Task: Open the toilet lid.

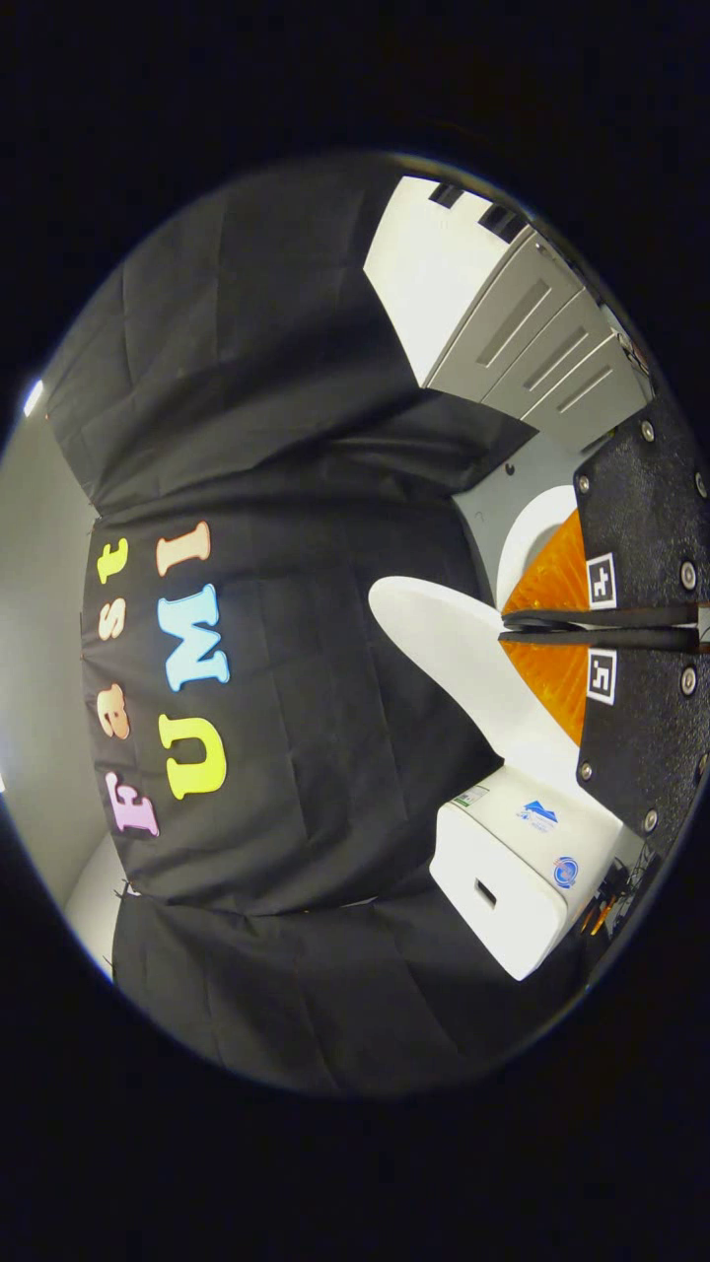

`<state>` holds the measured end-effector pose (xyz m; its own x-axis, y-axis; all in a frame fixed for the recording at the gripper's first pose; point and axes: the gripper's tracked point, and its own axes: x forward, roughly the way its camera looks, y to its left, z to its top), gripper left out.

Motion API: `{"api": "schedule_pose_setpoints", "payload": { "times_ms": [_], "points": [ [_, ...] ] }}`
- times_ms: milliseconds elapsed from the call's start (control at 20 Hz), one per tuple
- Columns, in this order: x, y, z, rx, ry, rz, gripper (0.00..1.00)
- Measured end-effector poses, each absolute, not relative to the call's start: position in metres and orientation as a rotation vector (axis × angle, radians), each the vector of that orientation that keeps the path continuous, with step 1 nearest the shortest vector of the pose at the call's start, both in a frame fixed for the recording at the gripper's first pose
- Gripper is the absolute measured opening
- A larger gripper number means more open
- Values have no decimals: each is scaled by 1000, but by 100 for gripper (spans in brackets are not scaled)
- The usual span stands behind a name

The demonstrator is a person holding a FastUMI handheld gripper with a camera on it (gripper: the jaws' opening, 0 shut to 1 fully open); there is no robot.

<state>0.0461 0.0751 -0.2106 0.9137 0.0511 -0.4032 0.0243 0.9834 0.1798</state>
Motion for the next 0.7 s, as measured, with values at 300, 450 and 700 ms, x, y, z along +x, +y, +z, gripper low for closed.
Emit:
{"api": "schedule_pose_setpoints", "payload": {
  "times_ms": [300,450,700],
  "points": [
    [49,105,-182,130,381,37,1],
    [54,124,-166,120,351,67,0],
    [58,148,-147,140,320,98,0]
  ]
}}
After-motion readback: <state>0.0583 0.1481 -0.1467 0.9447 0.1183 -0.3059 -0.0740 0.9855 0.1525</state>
